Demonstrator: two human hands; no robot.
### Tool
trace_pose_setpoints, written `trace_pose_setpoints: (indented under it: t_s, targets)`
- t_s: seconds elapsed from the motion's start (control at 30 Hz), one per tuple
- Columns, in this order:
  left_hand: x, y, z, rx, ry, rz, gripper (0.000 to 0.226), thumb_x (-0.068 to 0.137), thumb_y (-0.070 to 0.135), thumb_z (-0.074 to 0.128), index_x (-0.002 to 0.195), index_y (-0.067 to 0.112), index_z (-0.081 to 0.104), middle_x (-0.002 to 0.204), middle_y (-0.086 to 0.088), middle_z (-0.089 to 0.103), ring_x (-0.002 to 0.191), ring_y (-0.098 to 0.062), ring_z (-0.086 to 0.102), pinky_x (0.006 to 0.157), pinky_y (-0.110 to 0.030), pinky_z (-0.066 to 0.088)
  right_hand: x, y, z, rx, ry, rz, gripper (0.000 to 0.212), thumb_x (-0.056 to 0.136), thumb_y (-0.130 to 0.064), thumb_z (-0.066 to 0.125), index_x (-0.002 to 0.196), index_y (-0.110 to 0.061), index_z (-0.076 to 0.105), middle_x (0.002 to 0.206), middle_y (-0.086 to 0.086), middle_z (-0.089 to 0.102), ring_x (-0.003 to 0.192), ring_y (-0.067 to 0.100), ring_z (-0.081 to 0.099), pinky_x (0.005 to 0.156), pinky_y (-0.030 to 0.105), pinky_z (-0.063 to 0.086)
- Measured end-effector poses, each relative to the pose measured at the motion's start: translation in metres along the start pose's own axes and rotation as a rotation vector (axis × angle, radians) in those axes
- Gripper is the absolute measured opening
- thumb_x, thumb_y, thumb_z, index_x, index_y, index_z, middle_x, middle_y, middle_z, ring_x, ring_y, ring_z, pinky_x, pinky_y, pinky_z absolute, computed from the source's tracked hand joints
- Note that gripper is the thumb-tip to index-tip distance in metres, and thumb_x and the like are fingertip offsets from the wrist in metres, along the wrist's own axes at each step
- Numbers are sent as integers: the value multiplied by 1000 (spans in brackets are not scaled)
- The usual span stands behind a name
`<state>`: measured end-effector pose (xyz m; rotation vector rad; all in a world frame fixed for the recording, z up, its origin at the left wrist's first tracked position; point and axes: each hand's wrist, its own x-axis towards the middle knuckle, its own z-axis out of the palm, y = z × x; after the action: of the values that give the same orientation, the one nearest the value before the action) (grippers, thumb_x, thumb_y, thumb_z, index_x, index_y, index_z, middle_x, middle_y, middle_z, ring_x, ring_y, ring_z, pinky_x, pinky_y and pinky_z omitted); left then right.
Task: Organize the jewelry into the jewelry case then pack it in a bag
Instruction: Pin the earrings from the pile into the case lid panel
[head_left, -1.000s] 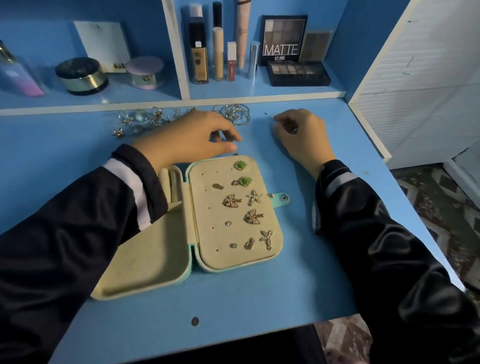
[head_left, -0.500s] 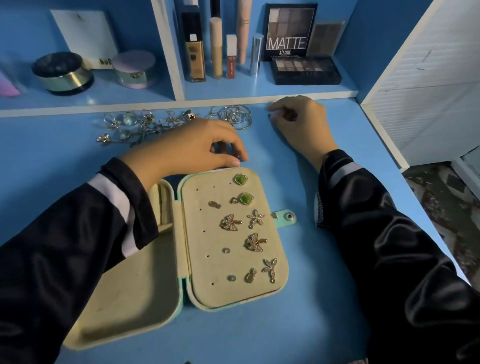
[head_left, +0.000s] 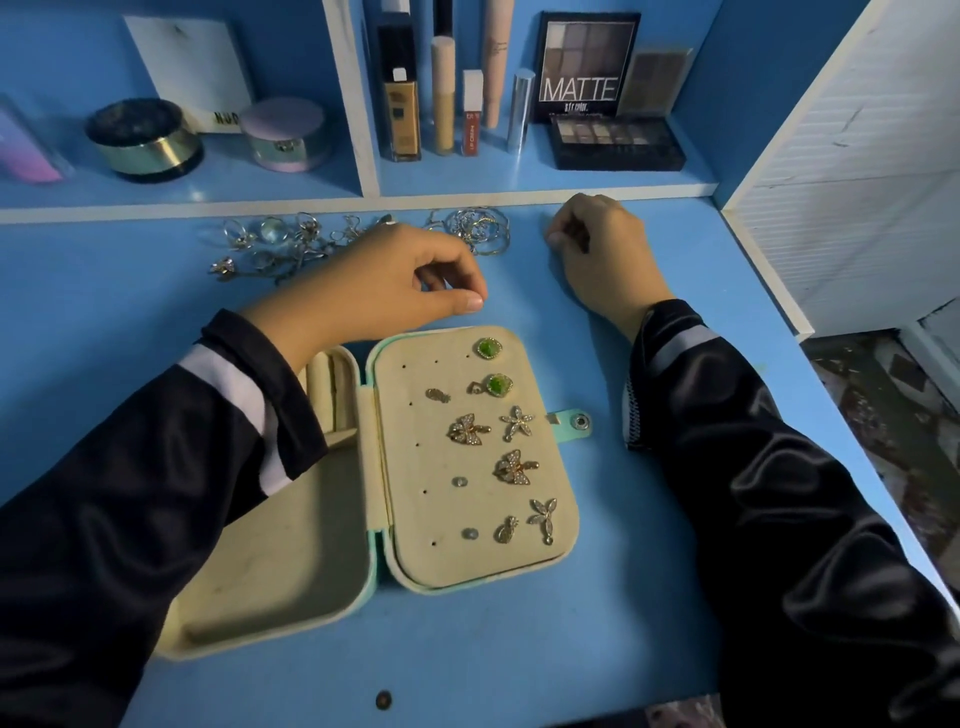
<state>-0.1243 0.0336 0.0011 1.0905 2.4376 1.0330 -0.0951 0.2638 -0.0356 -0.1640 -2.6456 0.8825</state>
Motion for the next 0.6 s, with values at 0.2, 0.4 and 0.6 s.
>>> trace_pose_setpoints:
  t_s: [0.2,0.4,0.6]
  targets:
    - [-12,7,-2,-45,101,-21,5,84,22,76,89,23,75,87,14,72,75,6,63,69,-6,44,-12,-8,-1,-10,-16,-7,16,83,10,49,89,1,61,92,7,50,76,20,42,63,8,30]
    - [-29,11,-4,-133,178,-52,12,81,19,79,92,21,76,91,7,75,83,-6,69,86,-29,55,-18,-13,-1,3,0,35,16,85,10,46,93,4,59,96,12,51,82,21,44,68,19,28]
    - [-44,18,-4,-197,240,-55,13,81,17,79,92,23,75,95,4,76,92,-25,69,90,-36,55,-41,-19,-11,181,29,108,11,93,-1,49,91,-11,55,86,-2,58,78,14,49,64,11,36]
